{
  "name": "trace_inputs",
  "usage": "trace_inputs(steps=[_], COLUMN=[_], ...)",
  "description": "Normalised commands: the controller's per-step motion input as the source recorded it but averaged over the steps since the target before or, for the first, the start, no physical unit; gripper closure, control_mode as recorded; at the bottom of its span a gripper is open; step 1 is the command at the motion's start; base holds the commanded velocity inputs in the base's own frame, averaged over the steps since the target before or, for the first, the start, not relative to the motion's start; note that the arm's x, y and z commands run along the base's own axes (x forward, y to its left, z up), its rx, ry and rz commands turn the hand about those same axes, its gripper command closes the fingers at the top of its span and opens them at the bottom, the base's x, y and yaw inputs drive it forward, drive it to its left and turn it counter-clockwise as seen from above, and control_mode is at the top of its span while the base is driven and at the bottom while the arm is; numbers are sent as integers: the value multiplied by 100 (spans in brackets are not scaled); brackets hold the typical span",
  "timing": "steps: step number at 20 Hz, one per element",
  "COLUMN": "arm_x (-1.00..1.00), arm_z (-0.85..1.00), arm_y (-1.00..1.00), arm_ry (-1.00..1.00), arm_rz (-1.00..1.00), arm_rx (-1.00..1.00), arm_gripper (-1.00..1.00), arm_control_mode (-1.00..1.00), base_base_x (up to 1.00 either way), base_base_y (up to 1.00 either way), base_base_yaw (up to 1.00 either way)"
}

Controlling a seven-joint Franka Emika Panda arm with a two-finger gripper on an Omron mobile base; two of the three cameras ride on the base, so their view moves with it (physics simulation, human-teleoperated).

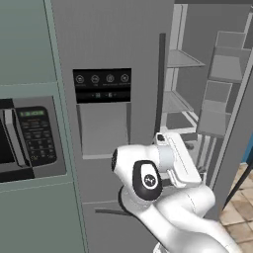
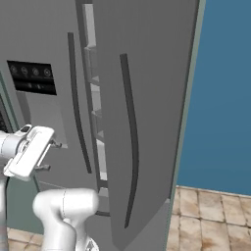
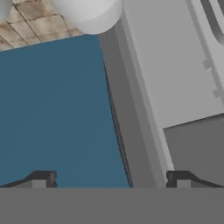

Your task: Retrieve a lemon from the fridge and place it on the cutting board with the fish.

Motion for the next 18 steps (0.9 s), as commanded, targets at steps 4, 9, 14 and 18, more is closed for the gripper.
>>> trace_inputs(steps=[4, 9, 14, 18], arm_x=[57, 36, 29, 32], arm_z=[-17, -25, -36, -41], arm_y=[-3, -25, -33, -33], arm_ry=[21, 10, 7, 3], arm_rz=[0, 0, 0, 0], arm_rx=[0, 3, 6, 4], arm_gripper=[-100, -100, -100, -100], arm_control_mode=[-100, -100, -100, -100], base_base_x=[0, 0, 0, 0], base_base_y=[0, 0, 0, 0], base_base_yaw=[0, 0, 0, 0])
